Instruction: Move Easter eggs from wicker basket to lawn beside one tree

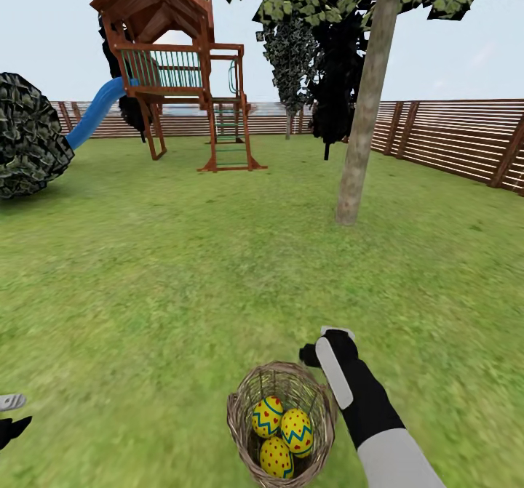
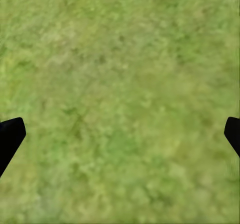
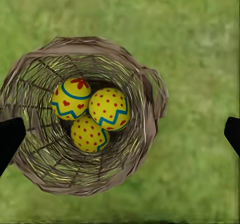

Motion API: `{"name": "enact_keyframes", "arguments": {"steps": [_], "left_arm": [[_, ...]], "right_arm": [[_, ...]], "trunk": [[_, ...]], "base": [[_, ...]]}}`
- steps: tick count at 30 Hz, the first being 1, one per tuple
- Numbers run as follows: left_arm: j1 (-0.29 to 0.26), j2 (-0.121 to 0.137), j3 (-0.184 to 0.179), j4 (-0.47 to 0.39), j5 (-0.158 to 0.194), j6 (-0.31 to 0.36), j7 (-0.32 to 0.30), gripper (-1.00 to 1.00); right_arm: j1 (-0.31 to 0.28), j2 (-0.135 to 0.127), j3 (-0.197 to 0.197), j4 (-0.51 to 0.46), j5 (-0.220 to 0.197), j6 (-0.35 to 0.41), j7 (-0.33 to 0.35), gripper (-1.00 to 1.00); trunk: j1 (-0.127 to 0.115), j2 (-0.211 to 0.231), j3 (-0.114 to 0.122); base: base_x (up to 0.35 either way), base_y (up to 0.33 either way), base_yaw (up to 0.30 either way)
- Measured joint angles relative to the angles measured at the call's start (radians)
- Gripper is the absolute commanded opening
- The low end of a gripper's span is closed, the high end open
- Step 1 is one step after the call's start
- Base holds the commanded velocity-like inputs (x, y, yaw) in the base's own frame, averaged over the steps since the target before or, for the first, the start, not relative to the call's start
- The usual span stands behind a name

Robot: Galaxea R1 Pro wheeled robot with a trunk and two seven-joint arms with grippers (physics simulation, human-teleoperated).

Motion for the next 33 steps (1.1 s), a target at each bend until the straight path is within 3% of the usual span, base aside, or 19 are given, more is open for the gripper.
{"name": "enact_keyframes", "arguments": {"steps": [6, 11, 15, 18, 25, 33], "left_arm": [[0.001, 0.0, 0.0, 0.003, -0.009, 0.0, 0.001, 1.0], [0.001, -0.001, 0.001, 0.004, -0.01, 0.0, 0.003, 1.0], [0.001, -0.001, 0.001, 0.004, -0.01, 0.006, 0.005, 1.0], [0.001, -0.001, 0.002, 0.004, -0.01, 0.008, 0.006, 1.0], [0.001, -0.004, 0.063, 0.0, -0.01, 0.011, 0.005, 1.0], [0.001, -0.006, 0.08, -0.002, -0.01, 0.011, 0.004, 1.0]], "right_arm": [[-0.1, -0.011, -0.052, 0.273, -0.014, -0.023, -0.003, 1.0], [-0.163, -0.03, -0.069, 0.454, -0.017, -0.097, 0.001, 1.0], [-0.207, -0.042, -0.073, 0.544, -0.019, -0.126, 0.005, 1.0], [-0.221, -0.045, -0.073, 0.567, -0.019, -0.138, 0.007, 1.0], [-0.252, -0.047, -0.071, 0.59, -0.019, -0.154, 0.017, 1.0], [-0.258, -0.043, -0.067, 0.594, -0.017, -0.151, 0.053, 1.0]], "trunk": [[0.0, 0.0, 0.0], [0.0, 0.0, 0.0], [0.0, 0.0, 0.0], [0.0, 0.0, 0.0], [0.0, 0.0, 0.0], [0.0, 0.0, 0.0]], "base": [[0.0, 0.0, 0.0], [0.0, 0.0, 0.0], [0.0, 0.0, 0.0], [0.0, 0.0, 0.0], [0.0, 0.0, 0.0], [0.0, 0.0, 0.0]]}}
